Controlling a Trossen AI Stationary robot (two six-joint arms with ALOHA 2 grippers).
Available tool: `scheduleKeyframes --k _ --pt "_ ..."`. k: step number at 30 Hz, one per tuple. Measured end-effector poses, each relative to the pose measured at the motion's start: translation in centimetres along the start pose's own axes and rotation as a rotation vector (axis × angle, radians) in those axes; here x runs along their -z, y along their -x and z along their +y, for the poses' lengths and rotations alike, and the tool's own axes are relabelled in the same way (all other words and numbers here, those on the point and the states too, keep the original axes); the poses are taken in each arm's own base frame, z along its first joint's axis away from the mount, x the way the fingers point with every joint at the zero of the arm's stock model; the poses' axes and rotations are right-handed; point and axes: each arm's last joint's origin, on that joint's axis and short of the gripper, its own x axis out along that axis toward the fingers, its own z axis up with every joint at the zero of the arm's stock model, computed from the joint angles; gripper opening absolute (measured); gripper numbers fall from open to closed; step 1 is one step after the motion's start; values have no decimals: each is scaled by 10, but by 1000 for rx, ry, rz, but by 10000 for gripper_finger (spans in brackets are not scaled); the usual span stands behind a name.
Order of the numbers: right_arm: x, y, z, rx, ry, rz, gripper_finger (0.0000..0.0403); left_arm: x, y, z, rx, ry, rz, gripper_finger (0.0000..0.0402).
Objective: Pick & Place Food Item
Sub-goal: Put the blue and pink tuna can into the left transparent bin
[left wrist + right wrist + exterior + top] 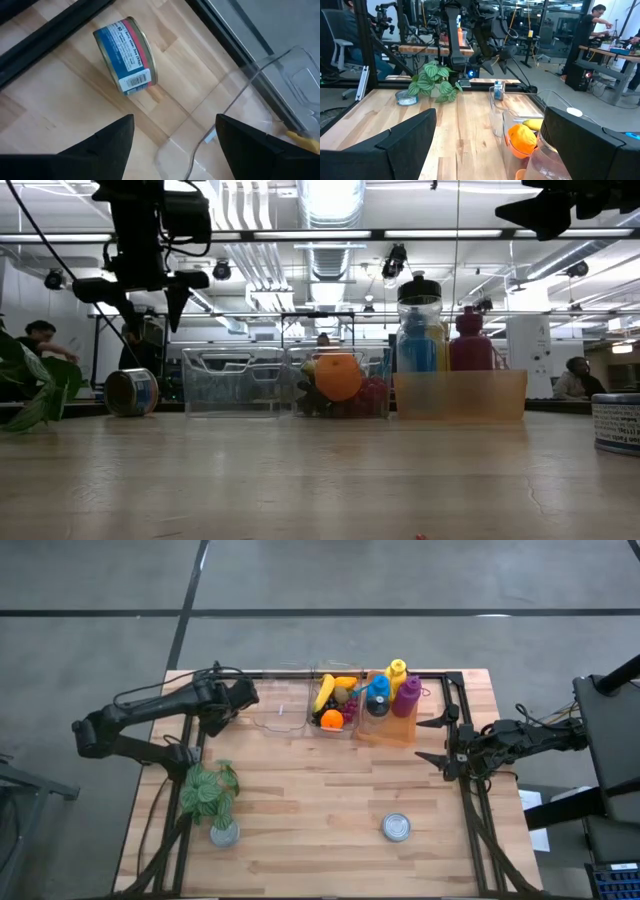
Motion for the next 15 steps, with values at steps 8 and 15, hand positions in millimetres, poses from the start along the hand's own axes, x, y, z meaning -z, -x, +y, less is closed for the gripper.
scheduleKeyframes --k 8,15 --pt "0 0 0 0 1 0 371 0 0 0 1 22 -3 385" --pt "0 0 0 0 -1 0 371 0 0 0 1 25 -3 358"
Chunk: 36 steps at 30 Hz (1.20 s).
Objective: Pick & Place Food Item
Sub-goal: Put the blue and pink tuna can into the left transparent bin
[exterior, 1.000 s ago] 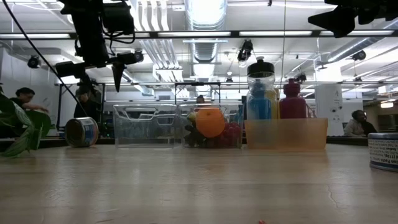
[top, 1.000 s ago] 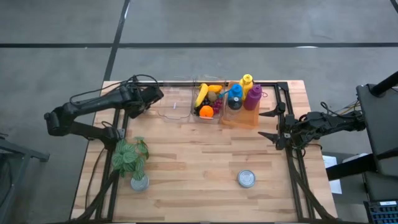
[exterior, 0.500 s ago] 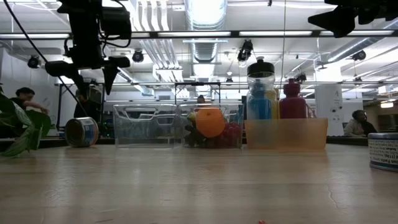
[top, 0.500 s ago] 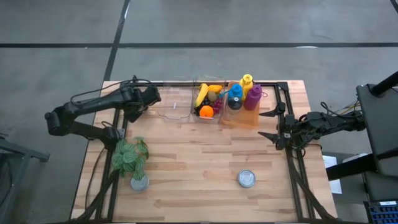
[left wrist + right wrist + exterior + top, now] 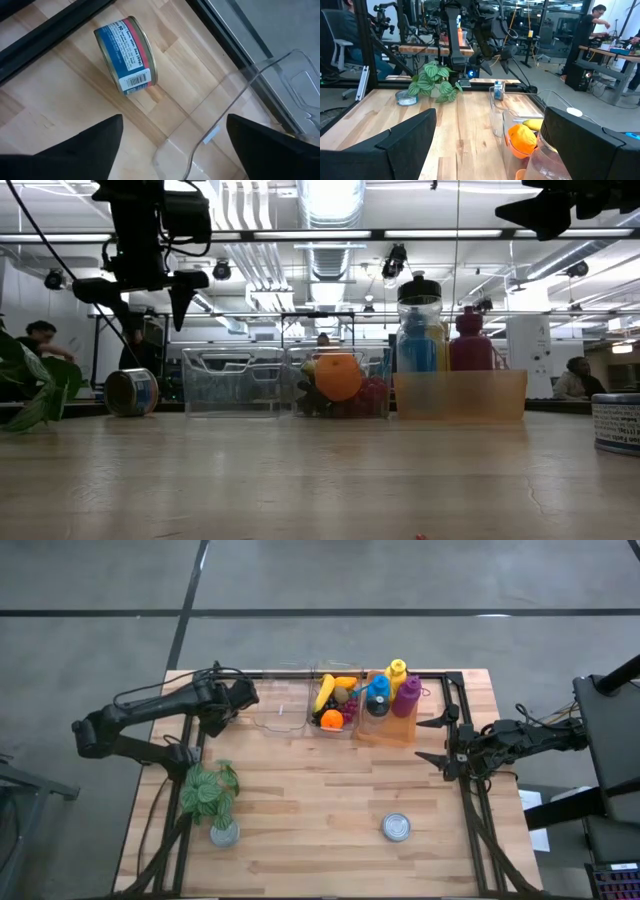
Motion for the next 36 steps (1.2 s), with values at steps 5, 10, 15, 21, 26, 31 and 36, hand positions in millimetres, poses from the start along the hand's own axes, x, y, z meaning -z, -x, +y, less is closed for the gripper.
scheduleKeyframes --k 5,10,15,21,26,31,36 --pt "0 0 0 0 0 0 371 0 0 0 2 1 1 347" --pt "0 0 0 0 -1 0 371 0 0 0 1 -10 2 346" --pt "0 0 0 0 -1 0 371 0 0 -1 13 8 9 346" --pt "0 0 0 0 1 0 371 0 0 -2 16 9 10 346" --pt "0 0 0 0 1 0 371 0 0 -2 17 21 10 346" --pt "0 0 0 0 1 0 371 0 -2 -1 11 65 -48 346" --pt "0 0 0 0 1 0 371 2 -10 0 -14 87 -107 346"
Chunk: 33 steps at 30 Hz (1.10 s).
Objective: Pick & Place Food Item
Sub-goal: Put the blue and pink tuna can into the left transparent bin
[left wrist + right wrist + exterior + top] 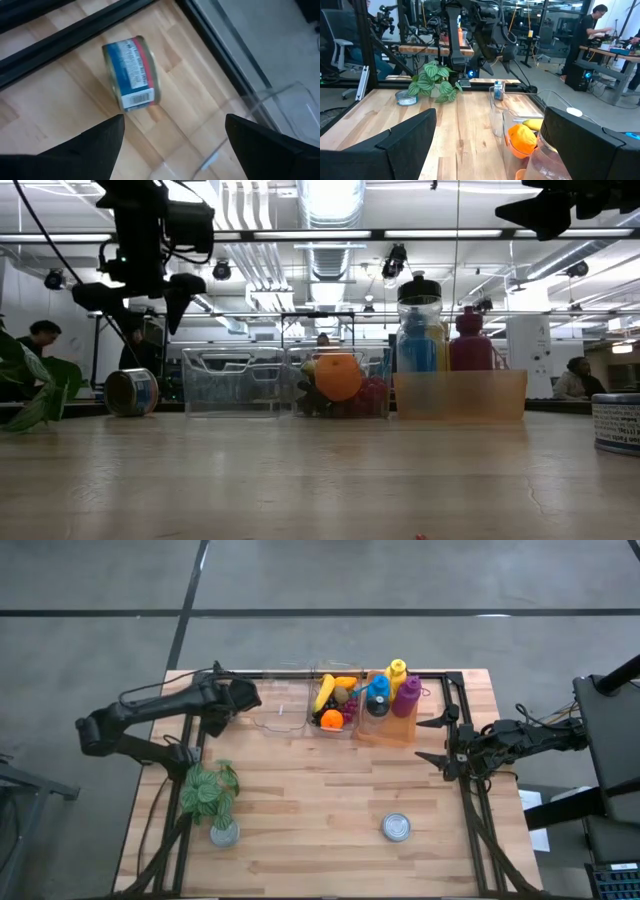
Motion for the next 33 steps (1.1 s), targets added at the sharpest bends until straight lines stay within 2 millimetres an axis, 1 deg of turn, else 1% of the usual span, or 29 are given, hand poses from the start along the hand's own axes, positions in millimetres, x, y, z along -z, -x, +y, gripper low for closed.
scheduleKeyframes --k 3,10,14,18,22,33 --pt "0 0 0 0 0 0 371 3 -7 4 -24 27 -13 346" --pt "0 0 0 0 0 1 371 7 -24 21 -73 95 -44 346" --pt "0 0 0 0 0 0 371 10 -34 29 -72 129 -67 346" --pt "0 0 0 0 0 0 371 11 -41 32 -21 97 -121 346" --pt "0 0 0 0 0 1 371 11 -43 31 10 57 -148 346" --pt "0 0 0 0 0 0 371 7 -54 31 12 85 -160 346"
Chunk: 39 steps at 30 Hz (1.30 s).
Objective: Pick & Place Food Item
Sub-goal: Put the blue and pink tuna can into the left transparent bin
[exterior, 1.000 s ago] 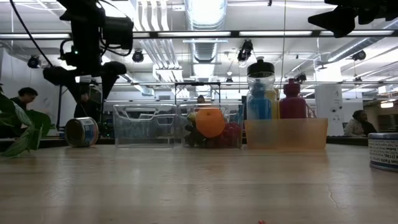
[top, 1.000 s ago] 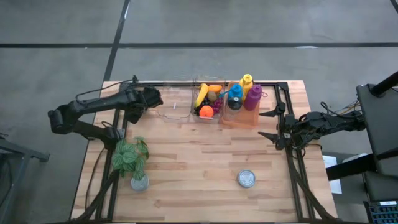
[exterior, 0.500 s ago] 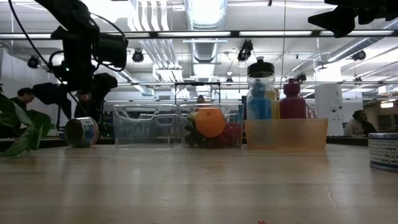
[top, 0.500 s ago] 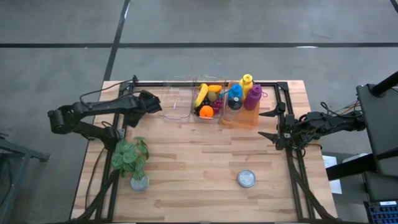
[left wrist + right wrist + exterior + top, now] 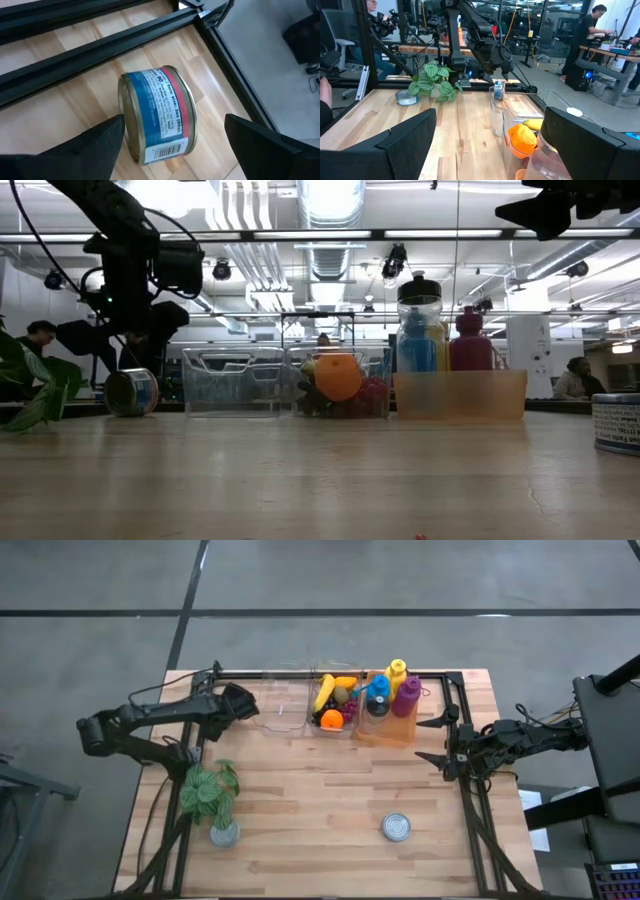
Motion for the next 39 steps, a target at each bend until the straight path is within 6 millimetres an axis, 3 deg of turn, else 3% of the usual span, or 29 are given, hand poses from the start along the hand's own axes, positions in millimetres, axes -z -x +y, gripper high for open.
scheduleKeyframes --k 14,26,30,39 --pt "0 0 0 0 0 0 371 -2 -36 11 -24 14 64 346" --pt "0 0 0 0 -1 0 371 1 -49 21 7 29 78 342" --pt "0 0 0 0 -2 0 371 1 -49 20 17 10 80 308" --pt "0 0 0 0 -2 0 371 2 -49 20 13 -6 99 179"
